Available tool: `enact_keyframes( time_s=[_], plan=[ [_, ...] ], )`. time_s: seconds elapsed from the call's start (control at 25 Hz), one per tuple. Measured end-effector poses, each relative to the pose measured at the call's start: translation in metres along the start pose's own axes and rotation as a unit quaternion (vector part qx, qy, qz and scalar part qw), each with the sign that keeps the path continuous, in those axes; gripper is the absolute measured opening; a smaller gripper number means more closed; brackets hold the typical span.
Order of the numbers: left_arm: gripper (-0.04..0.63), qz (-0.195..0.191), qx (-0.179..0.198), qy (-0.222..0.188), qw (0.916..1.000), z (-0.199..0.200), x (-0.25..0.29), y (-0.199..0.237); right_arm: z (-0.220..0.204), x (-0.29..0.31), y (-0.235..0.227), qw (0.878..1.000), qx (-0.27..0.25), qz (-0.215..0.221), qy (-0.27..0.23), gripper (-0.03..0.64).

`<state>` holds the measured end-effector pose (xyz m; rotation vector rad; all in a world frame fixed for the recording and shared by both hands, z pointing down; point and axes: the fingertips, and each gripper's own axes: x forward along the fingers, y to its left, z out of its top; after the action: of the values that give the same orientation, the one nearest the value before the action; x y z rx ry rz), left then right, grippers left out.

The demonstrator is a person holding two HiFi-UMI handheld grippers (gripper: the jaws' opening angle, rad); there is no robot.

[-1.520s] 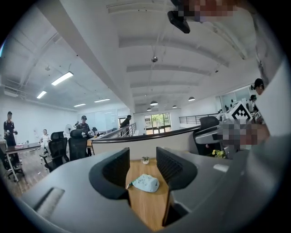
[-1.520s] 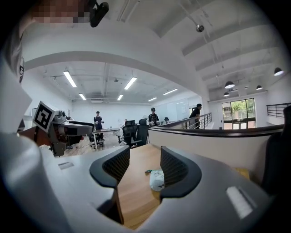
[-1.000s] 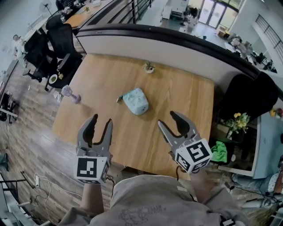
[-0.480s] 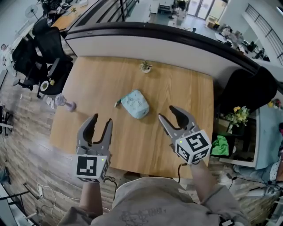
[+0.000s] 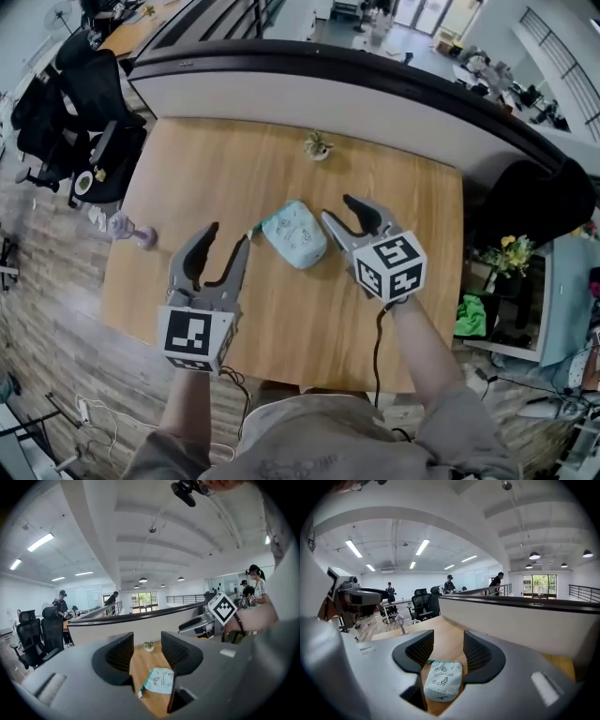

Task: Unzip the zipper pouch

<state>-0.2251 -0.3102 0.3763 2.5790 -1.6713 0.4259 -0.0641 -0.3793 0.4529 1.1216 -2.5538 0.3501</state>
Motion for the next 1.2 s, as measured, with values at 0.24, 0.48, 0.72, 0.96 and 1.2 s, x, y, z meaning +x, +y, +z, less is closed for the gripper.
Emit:
enact_keyframes(
  time_s=[0.24, 0.48, 0.72, 0.96, 1.2],
  plan=[
    [0.184, -0.015, -0.002, 0.026, 0.9996, -0.036, 0.040, 0.020, -0.047, 0.077, -0.019, 0.998, 0.006, 0.005, 0.069, 0.207],
    [0.186, -0.032, -0.013, 0.054, 0.9980, -0.078, 0.069, 0.031, -0.100, 0.131, -0.029, 0.991, 0.044, 0.019, 0.124, 0.207],
    [0.186, -0.047, -0.030, 0.079, 0.9953, -0.117, 0.090, 0.035, -0.152, 0.180, -0.039, 0.982, 0.066, 0.034, 0.176, 0.207],
    [0.186, -0.063, -0.039, 0.090, 0.9931, -0.142, 0.102, 0.030, -0.187, 0.207, -0.047, 0.974, 0.070, 0.030, 0.213, 0.207],
    [0.186, -0.070, -0.039, 0.116, 0.9900, -0.166, 0.098, 0.025, -0.207, 0.218, -0.043, 0.973, 0.055, 0.020, 0.225, 0.188]
  ],
)
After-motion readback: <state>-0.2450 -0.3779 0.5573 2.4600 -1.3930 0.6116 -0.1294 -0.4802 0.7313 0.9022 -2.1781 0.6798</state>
